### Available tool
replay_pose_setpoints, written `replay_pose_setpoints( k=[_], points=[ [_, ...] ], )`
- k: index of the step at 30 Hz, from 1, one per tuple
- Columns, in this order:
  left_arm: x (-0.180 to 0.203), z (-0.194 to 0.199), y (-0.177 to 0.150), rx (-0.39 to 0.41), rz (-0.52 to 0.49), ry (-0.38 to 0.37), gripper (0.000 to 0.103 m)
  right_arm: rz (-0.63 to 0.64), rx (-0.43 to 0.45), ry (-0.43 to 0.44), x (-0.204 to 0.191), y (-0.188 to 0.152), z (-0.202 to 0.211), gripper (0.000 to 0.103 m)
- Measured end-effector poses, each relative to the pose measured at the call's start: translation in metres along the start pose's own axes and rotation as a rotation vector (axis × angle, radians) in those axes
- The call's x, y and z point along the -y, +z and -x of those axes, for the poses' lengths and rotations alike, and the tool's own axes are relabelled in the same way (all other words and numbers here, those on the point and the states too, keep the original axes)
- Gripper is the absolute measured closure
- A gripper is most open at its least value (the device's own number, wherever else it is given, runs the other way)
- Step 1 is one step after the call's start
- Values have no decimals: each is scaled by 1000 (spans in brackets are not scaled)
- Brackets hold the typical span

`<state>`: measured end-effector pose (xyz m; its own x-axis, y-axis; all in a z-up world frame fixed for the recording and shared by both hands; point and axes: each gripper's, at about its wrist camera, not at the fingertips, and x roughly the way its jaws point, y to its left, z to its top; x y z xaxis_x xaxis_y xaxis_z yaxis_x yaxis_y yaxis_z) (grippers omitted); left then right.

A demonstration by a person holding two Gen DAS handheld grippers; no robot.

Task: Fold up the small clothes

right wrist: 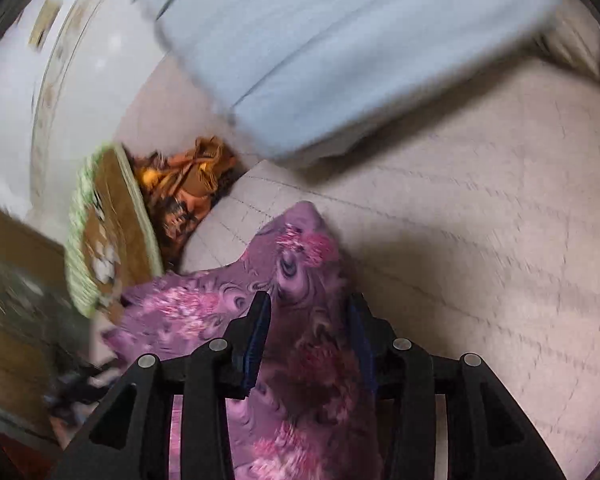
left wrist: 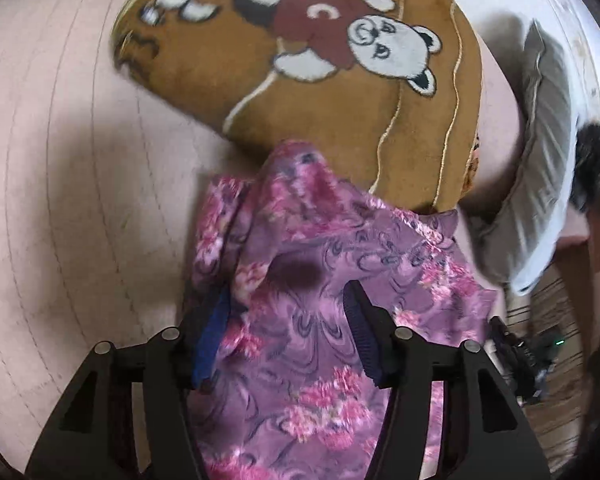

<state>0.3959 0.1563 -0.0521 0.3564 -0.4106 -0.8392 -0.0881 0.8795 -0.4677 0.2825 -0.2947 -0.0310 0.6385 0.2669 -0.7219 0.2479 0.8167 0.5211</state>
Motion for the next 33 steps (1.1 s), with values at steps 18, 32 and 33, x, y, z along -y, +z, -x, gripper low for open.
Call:
replay_pose_setpoints(
  k=[18,32,33],
  points=[
    [-9,71,-55,5,18,-39,64,-33,-22,57,26,-19,71,64],
    [-46,71,-177,-74,294,-232,41,-222,-69,170,52,-130,80,55],
    [-47,63,-176,-70,336,-266,42,-218,-70,167,50,-128,77,64]
  ],
)
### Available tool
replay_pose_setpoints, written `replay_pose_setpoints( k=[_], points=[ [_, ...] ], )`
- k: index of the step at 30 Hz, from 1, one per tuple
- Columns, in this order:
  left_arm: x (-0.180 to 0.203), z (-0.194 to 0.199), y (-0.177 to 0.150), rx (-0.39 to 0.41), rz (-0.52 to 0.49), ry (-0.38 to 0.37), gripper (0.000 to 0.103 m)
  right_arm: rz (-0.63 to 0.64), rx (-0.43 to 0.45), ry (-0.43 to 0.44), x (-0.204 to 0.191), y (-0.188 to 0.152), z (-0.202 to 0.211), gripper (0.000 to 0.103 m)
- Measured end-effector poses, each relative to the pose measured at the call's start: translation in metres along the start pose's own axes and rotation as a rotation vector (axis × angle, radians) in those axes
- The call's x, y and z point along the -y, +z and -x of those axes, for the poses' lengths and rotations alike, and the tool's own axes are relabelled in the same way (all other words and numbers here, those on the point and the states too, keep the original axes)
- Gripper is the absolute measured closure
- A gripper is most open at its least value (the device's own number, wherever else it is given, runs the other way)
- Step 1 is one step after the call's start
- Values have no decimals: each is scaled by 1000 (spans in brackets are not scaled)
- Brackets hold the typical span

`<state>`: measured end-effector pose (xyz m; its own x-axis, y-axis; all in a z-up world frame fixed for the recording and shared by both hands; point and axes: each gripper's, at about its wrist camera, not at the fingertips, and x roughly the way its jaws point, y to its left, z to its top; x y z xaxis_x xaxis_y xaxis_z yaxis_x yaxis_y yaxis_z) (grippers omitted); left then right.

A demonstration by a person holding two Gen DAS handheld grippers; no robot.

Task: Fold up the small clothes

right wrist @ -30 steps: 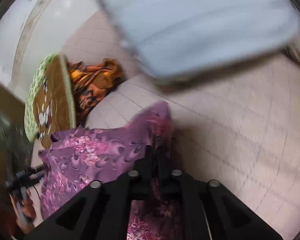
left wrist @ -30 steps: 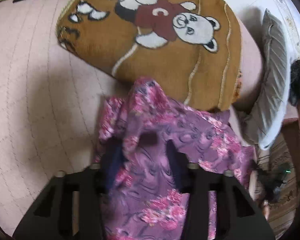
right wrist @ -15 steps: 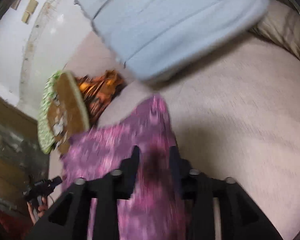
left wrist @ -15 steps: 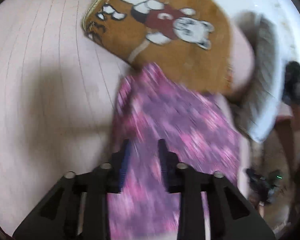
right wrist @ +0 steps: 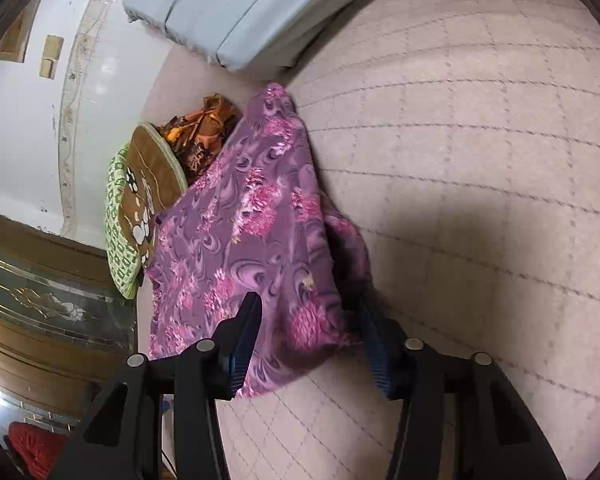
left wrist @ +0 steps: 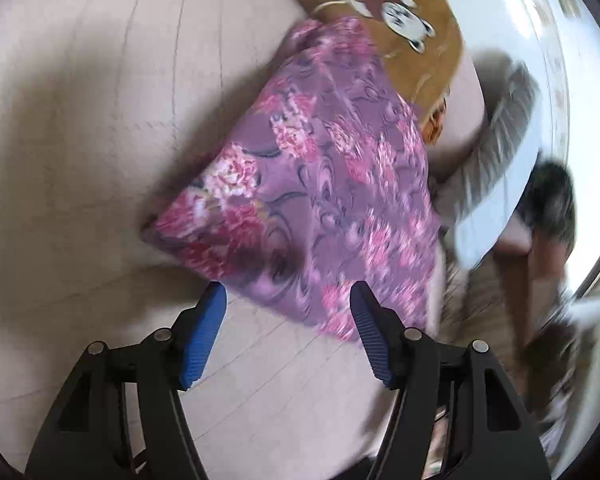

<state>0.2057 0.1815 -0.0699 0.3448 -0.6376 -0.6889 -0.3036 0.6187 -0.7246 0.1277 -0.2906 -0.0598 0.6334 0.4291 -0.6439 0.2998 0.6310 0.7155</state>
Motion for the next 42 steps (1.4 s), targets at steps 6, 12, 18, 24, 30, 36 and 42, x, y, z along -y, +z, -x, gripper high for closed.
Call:
replay_pose_setpoints(
  k=[6,12,18,24,30,36,42],
  points=[
    [7,7,-7,90,-26,17,94,52,86,64,-19,13,39,96],
    [-21,-1,-2,43,72,37,97,47,-31,-135,13,11,-1,95],
    [13,39,-20,71,-97,11,91,20,109,-138,-6,15,38,84],
    [61,55,-8,217,-271,150,35,227,82,-69,-88,32,22,75],
    [72,6,63,114,-225,181,36,376,-48,-34,-157,31,-49,69],
    [78,-31,125,87,-279,287,35,505,-96,-38,-215,42,-140,61],
    [68,-59,143,110,-342,439,57,530,-147,-213,-212,51,-213,69]
  ],
)
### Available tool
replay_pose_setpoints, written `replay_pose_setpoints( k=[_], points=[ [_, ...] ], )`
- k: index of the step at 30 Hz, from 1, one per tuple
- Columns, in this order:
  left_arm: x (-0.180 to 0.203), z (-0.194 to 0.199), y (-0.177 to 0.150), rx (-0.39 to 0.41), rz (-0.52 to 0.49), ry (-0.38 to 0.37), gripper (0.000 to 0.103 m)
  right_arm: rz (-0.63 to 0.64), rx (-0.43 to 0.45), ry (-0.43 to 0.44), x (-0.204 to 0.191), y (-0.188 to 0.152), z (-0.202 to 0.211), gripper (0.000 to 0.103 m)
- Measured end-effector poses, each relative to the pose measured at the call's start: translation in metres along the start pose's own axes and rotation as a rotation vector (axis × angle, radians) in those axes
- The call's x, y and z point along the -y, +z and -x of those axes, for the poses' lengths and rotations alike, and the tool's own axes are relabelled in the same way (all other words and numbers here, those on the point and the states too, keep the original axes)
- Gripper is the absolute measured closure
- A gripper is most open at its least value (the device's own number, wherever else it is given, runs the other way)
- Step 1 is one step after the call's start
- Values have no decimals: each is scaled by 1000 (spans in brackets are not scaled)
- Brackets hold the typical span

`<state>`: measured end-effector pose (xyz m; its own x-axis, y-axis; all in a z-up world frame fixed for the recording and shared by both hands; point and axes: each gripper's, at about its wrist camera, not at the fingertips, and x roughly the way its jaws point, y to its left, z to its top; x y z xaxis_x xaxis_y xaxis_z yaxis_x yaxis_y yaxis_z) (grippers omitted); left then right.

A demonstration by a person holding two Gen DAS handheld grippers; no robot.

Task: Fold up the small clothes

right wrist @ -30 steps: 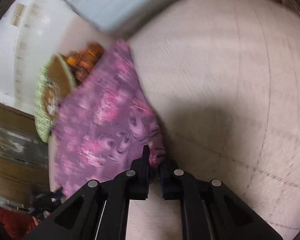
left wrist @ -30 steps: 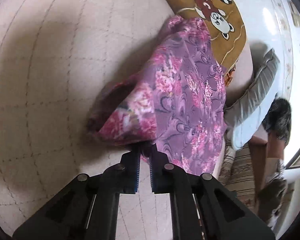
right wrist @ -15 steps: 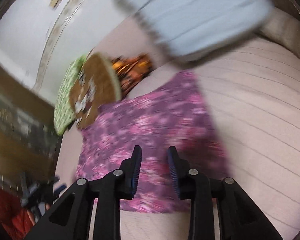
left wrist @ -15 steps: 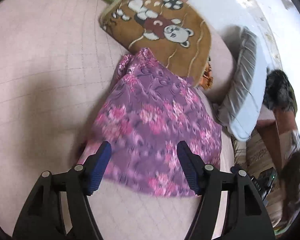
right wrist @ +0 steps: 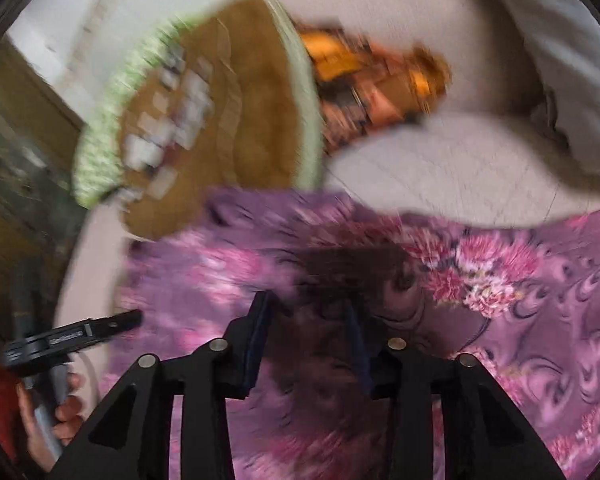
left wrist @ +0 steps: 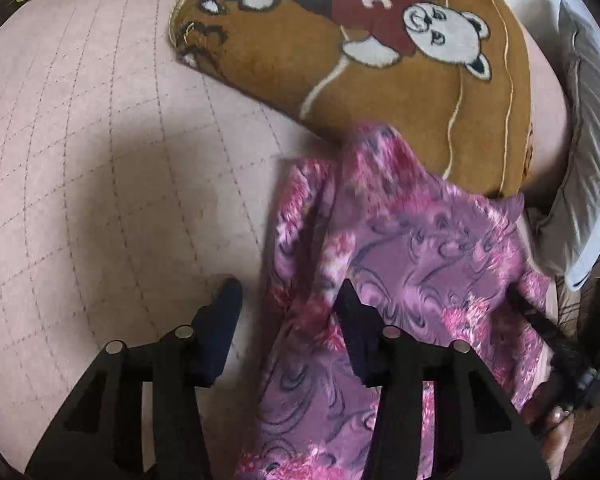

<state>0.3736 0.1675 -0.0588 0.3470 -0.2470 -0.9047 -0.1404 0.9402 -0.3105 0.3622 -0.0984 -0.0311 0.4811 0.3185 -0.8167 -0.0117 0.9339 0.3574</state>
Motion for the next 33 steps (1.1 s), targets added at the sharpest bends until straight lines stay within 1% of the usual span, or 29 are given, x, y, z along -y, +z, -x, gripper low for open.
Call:
replay_pose_setpoints(
  k=[1,2,3,4,6,8,9,11,14,16,18,19,21,27,29,31,33],
  points=[
    [-1,2,1,-4,0,-2,63,-10,-27,-23,2,0,-9,74],
    [-4,5,1,-16,1,-9,69,-17,-4,-23,3,-1,-7,74],
    [-8,10,2,-30,4,-32,70,-20,14,-21,0,-1,0,74],
    [-13,19,2,-35,13,-63,70,-16,21,-20,-2,-3,5,68],
    [-25,41,0,-10,33,-104,68,25,44,-8,-14,-13,21,68],
    [-40,60,-3,9,51,-122,53,95,41,50,-33,-29,34,65],
    [-48,65,-4,13,64,-126,52,141,29,78,-47,-40,39,63],
    [-59,71,-7,-2,94,-131,52,247,-5,127,-78,-66,44,56],
    [-75,70,-13,-54,147,-173,52,423,-71,175,-133,-113,41,55],
    [-77,69,-18,-78,152,-194,52,519,-88,192,-165,-142,38,55],
    [-79,69,-22,-95,138,-189,52,586,-101,202,-188,-162,34,51],
    [-77,68,-23,-103,127,-185,52,613,-103,189,-196,-172,32,47],
    [-75,65,-25,-123,113,-185,52,664,-99,143,-208,-184,26,46],
    [-77,58,-27,-154,118,-215,52,746,-79,36,-232,-201,10,40],
    [-78,56,-25,-161,125,-230,52,781,-80,-5,-240,-208,1,36],
    [-79,54,-24,-162,130,-239,51,821,-66,-64,-247,-213,-6,37],
    [-79,54,-21,-161,133,-246,48,828,-33,-91,-251,-214,-7,40]
  ],
)
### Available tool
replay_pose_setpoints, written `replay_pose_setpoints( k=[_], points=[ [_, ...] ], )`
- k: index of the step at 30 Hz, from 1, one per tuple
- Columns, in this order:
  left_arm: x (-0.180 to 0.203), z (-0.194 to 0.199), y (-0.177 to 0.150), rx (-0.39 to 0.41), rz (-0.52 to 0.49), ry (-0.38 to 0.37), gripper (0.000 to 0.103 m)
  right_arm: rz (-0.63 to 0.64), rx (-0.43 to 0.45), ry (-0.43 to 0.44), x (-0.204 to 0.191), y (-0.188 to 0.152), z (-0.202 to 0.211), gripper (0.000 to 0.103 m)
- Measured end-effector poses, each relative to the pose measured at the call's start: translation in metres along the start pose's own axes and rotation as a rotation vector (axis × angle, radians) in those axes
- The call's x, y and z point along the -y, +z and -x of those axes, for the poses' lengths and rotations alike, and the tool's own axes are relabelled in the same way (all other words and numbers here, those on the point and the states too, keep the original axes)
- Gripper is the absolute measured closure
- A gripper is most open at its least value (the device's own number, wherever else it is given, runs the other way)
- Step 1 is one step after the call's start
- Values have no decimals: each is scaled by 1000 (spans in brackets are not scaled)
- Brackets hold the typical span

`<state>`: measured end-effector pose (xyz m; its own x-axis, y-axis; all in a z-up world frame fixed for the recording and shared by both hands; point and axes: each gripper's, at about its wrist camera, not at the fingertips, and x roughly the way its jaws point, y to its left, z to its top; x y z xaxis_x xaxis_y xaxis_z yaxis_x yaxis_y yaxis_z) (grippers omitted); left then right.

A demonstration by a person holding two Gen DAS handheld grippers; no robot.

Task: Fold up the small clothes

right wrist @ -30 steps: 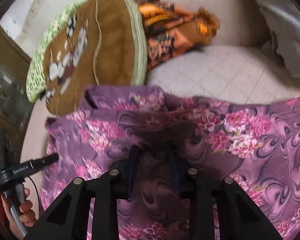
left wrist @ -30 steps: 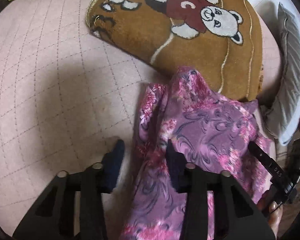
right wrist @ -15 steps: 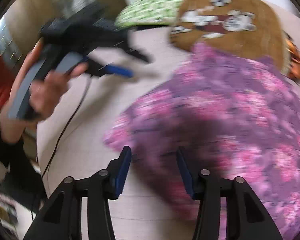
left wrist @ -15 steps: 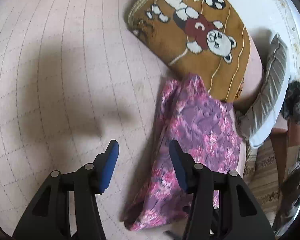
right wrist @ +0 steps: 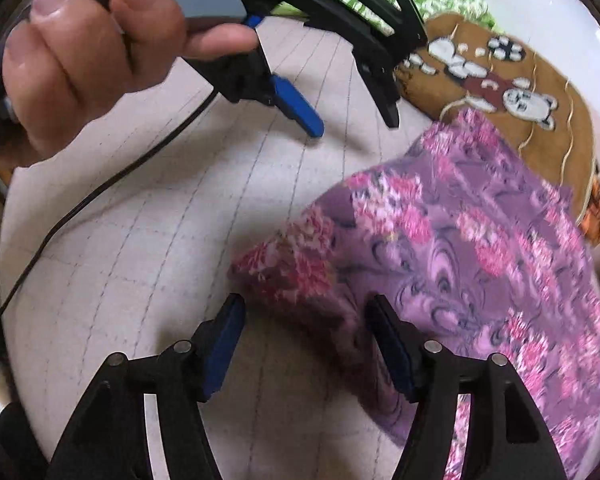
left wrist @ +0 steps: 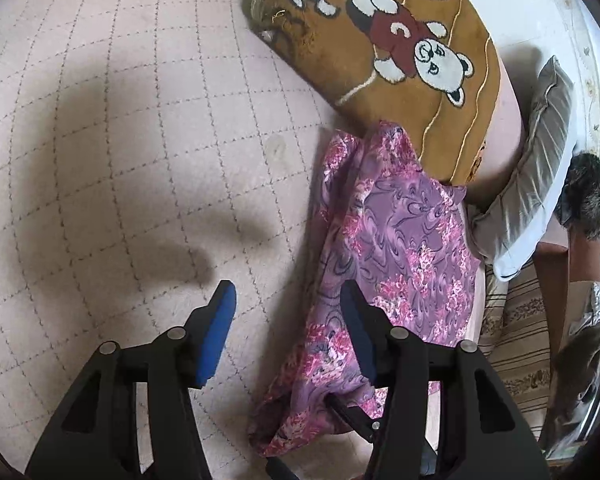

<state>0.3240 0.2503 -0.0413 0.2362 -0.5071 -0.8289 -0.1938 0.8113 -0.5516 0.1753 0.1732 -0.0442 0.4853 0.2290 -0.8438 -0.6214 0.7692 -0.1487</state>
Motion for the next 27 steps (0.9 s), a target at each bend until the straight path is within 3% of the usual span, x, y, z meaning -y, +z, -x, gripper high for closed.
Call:
replay_pose_setpoints(
  k=[1,2,4,5,10,12,19,21,22,23,25,27],
  points=[
    [1,0,1,2,3,-7,47,-13,3,-2,2,1,-1,46],
    [1,-1,3,1,5,-17,46,-29,4,-4,4,1,0,68],
    [5,-5,7,-6,18,-39,43,-74,16,14,14,1,1,90],
    [6,-7,9,-9,23,-45,43,-93,35,21,20,-1,4,95],
    [20,-25,19,-29,47,-93,42,-130,155,28,37,-7,35,96],
    [29,-35,23,-37,47,-97,36,-141,184,28,42,-7,45,96],
    [52,-69,28,-73,19,-9,35,-198,205,70,54,-17,57,96],
    [55,-67,29,-64,8,-16,35,-211,206,82,54,-24,60,96],
    [56,-66,28,-60,9,-33,41,-222,210,89,56,-27,61,96],
    [56,-64,29,-56,10,-59,61,-232,214,95,57,-29,62,96],
    [59,-64,29,-60,6,-76,87,-259,224,109,65,-31,62,96],
    [65,-63,28,-33,-24,-31,92,-285,235,118,70,-34,66,96]
  ],
)
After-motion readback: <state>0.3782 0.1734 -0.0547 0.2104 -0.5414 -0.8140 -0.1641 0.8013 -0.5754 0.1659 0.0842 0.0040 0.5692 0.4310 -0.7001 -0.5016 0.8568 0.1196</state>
